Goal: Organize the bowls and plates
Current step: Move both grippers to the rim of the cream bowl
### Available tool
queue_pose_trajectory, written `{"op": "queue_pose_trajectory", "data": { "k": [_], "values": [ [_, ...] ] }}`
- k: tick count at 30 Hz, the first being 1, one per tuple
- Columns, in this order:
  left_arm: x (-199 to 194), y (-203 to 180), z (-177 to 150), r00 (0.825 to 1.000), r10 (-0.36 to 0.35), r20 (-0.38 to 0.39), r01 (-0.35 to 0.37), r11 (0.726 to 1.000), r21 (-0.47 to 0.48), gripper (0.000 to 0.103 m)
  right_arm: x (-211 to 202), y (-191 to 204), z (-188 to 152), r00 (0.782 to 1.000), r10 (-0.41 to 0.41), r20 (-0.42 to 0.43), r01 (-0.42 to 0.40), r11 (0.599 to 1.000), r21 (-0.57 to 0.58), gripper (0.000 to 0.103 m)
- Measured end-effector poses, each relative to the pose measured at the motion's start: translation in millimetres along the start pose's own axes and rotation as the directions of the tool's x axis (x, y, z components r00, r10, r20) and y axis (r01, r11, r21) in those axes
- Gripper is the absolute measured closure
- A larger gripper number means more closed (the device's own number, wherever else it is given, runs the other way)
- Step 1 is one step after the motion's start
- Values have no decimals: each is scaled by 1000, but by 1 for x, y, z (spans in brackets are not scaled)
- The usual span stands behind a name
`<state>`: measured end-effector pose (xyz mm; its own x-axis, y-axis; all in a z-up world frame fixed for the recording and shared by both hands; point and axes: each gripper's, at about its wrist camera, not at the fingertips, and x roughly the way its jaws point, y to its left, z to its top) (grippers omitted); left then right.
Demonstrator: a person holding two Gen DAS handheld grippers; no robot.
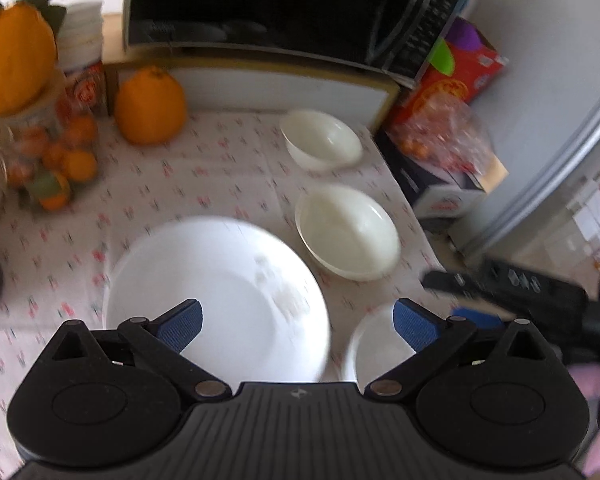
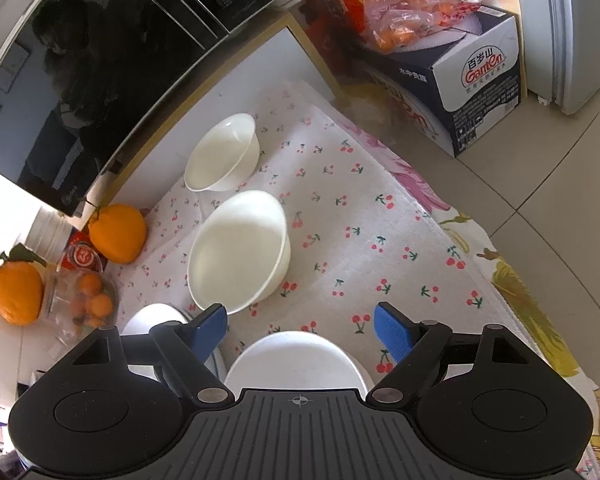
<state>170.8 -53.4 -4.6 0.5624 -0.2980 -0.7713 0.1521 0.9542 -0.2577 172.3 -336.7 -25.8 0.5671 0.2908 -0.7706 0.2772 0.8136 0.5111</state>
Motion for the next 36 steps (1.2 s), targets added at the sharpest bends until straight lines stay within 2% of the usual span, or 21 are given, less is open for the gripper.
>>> {"op": "queue_pose_trajectory", "data": {
  "k": [8,12,20,25,26,32,36],
  "values": [
    [22,14,18,995,66,72,-67,998,12,2,11,-3,7,999,-2,32,0,999,44,20],
    [34,15,25,996,36,86,-40,998,47,3,19,-6,11,999,-1,38,-2,996,89,20],
    [58,16,35,999,-5,52,1,996,89,10,35,-10,13,999,19,26,-23,981,192,20],
    [74,20,37,998,-70,6,70,996,50,25,41,-9,13,999,8,31,-14,980,198,20],
    [77,19,37,997,-77,3,77,996,50,25,42,-9,13,999,8,31,-14,980,201,20],
    [83,12,38,998,-57,19,55,995,83,39,47,-10,12,999,15,33,-22,973,228,21],
    [89,10,36,996,-86,31,84,994,77,47,47,-9,12,998,6,55,-17,976,217,21]
  ]
}}
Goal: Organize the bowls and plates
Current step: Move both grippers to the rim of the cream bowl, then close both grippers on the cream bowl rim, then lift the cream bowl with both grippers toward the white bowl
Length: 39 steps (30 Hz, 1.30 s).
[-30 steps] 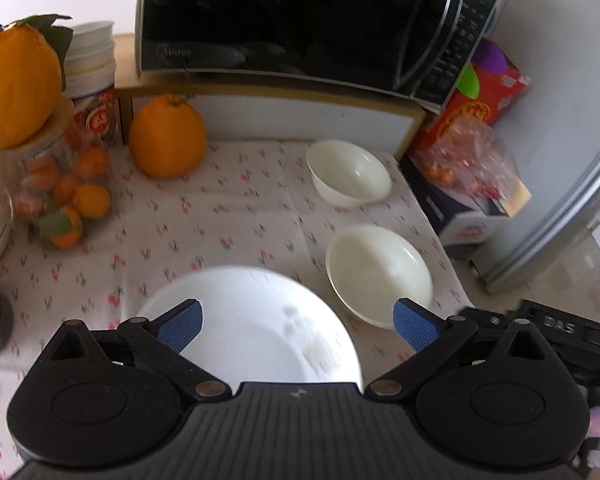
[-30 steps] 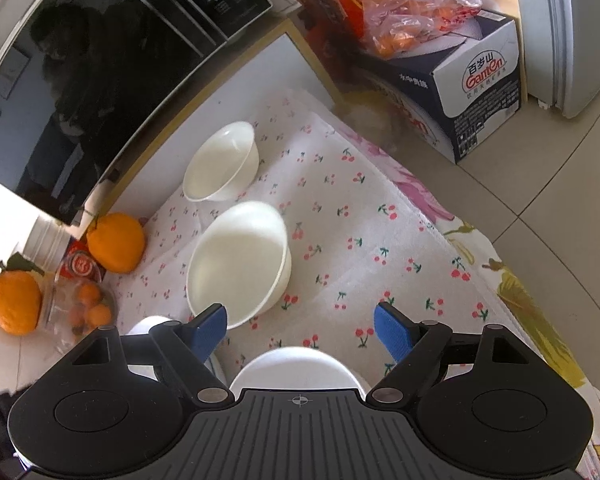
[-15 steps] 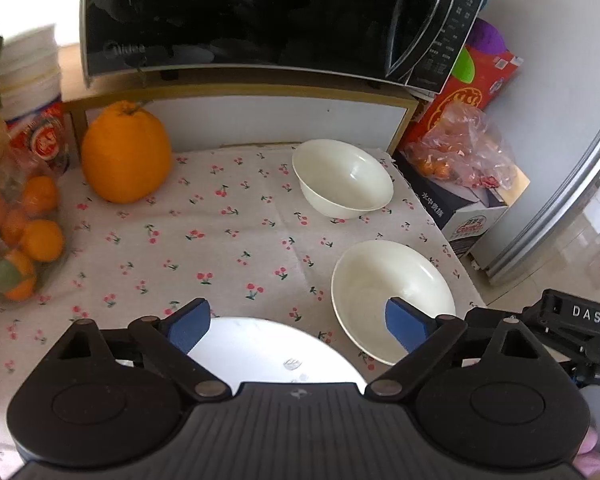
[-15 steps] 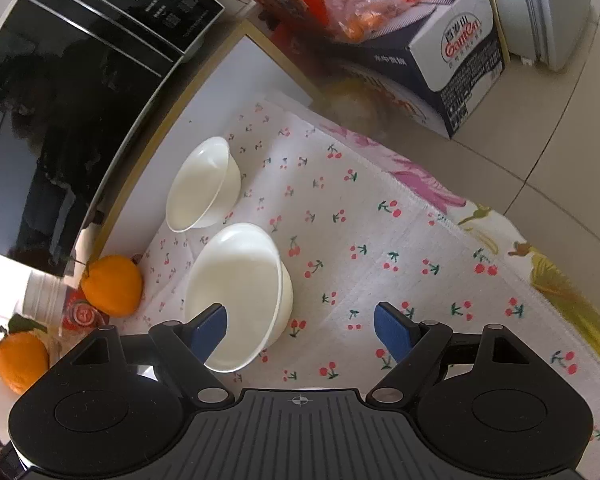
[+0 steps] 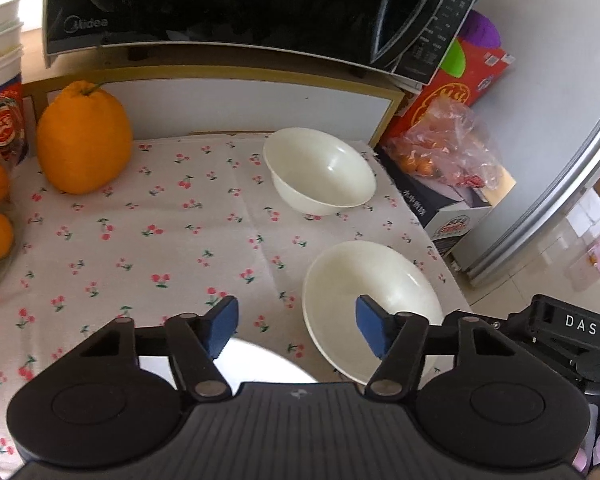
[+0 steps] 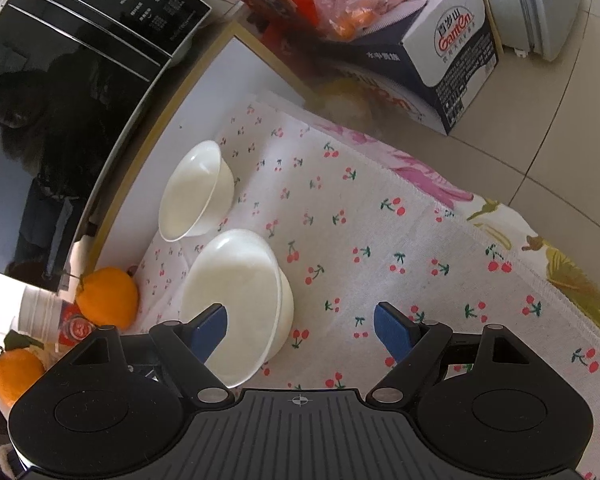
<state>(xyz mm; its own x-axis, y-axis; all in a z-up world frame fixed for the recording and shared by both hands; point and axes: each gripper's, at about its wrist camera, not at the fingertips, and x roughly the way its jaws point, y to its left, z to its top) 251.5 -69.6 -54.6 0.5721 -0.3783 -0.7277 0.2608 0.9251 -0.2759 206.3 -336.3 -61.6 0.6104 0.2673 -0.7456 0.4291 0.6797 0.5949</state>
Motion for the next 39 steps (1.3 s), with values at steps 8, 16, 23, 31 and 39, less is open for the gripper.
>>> {"op": "queue_pose_trajectory", "data": {
  "k": [8,16,23,31,39],
  "values": [
    [16,-5,-3,1000,-11,-7,11,1000,4,70,3,1,-1,1000,14,27,-14,1000,-7,38],
    [19,-10,-5,1000,-16,-7,16,1000,17,92,12,0,-3,999,48,9,-48,999,-2,75],
    [15,-13,-7,1000,-8,-3,8,1000,17,95,10,5,-5,998,66,8,-66,997,-43,89],
    [-6,-20,-6,1000,-9,20,9,1000,25,95,-7,14,-6,997,72,12,-70,993,-96,89],
    [-36,-33,-8,998,-12,54,10,999,40,95,-38,26,-11,996,90,19,-86,983,-160,89]
  ]
}}
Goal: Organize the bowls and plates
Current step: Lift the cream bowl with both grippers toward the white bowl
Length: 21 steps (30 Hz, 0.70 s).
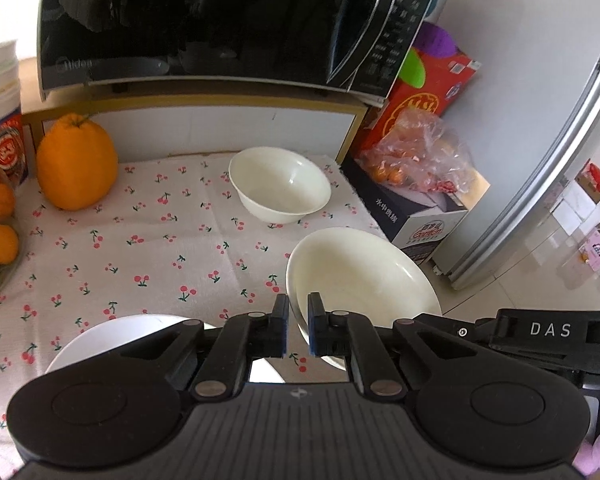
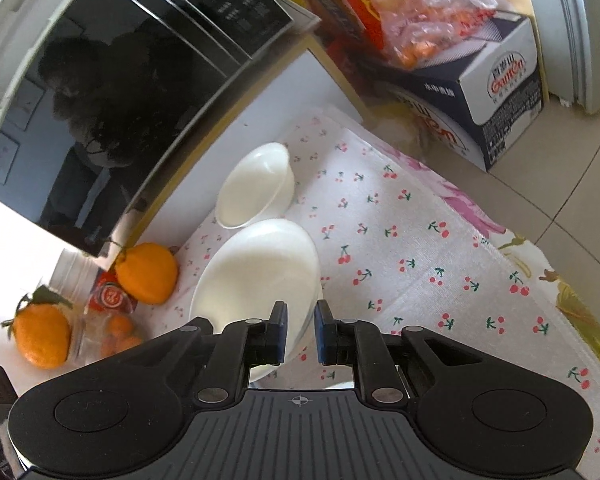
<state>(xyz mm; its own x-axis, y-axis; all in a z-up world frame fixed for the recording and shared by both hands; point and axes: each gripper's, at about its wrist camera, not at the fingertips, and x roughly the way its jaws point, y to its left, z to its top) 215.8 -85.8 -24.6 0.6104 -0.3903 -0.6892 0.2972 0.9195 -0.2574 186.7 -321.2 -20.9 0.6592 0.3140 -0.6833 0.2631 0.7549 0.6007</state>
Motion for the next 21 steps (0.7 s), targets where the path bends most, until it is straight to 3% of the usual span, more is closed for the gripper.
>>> {"op": "queue_pose_trajectory", "data": {
  "k": [10,21],
  "values": [
    [-29,-14,-13,1000,1,3,-2,1000,30,94,-36,6,-6,1000,12,-12,-13,999,-35,88],
    [-45,-22,-33,998,9,-64,-2,995,102,92,-61,12,-18,997,-16,-80,8,995,-99,88]
  ]
}}
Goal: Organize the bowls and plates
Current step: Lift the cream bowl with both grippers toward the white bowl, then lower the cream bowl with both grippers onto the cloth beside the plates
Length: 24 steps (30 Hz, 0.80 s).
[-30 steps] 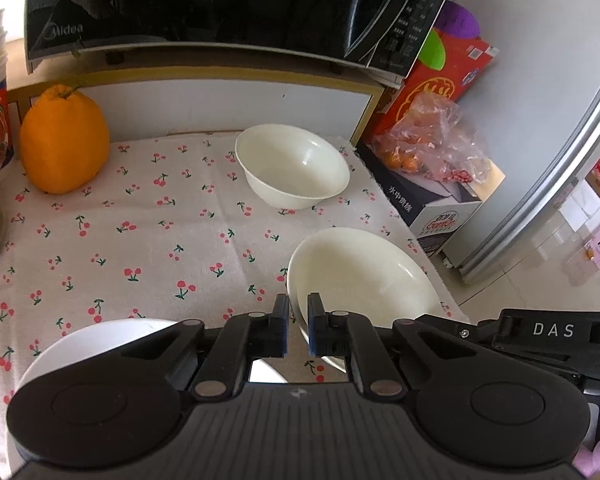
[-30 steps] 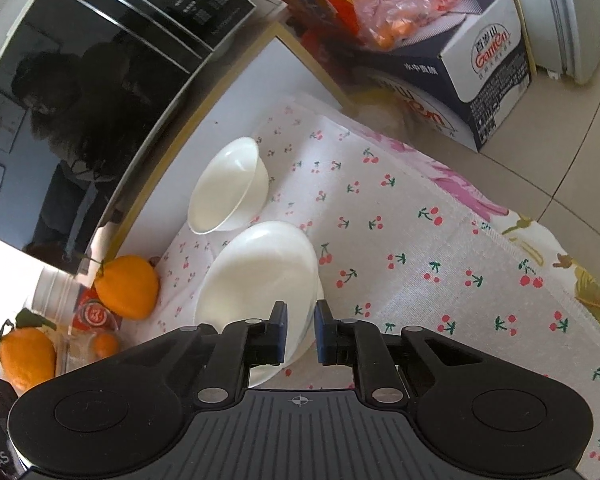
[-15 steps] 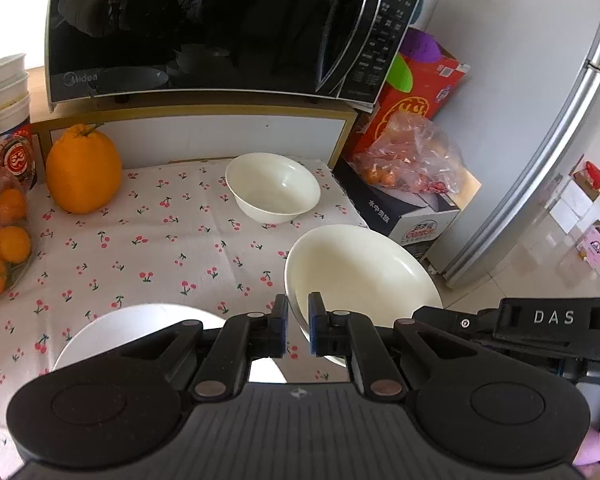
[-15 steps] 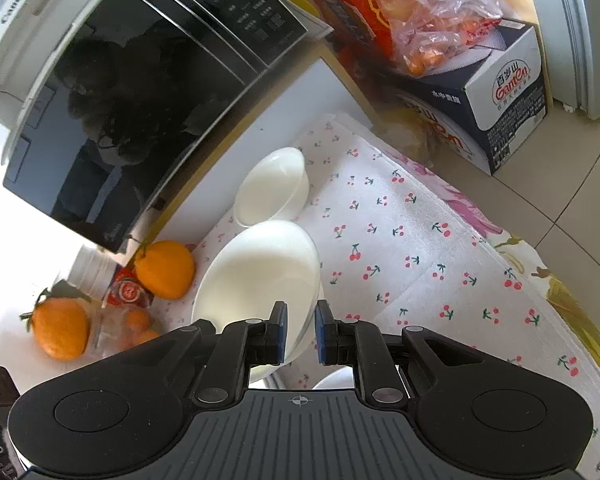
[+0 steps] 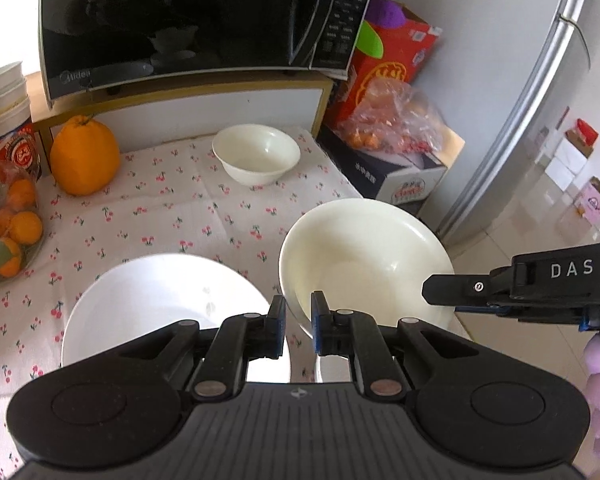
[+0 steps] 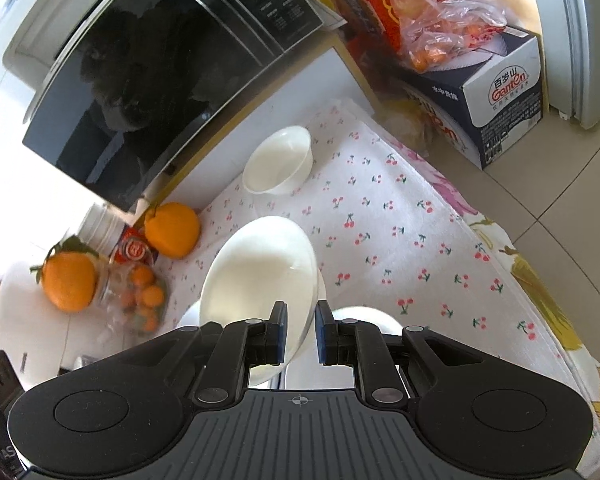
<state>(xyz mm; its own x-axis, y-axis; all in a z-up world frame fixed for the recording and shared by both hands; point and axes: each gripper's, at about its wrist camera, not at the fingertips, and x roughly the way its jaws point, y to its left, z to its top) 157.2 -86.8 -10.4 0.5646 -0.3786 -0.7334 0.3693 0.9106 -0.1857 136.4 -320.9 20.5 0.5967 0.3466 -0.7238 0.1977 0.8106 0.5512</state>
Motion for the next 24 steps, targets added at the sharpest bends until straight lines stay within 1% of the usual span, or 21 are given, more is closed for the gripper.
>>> {"op": "queue_pose_trajectory", "data": {
  "k": [3,10,24],
  "values": [
    [-2,1,-4,1000,-12,-19,12,1000,-3,92,-2,2,-5,999,-20,-28,19,1000,-20,88],
    [-2,-4,-13,999,3,-53,-2,1000,24,91,-3,6,-17,996,-52,-74,47,996,-75,88],
    [3,-8,-28,995,23,-98,-17,998,63,91,5,3,-31,984,-105,-147,86,988,-128,87]
  ]
}}
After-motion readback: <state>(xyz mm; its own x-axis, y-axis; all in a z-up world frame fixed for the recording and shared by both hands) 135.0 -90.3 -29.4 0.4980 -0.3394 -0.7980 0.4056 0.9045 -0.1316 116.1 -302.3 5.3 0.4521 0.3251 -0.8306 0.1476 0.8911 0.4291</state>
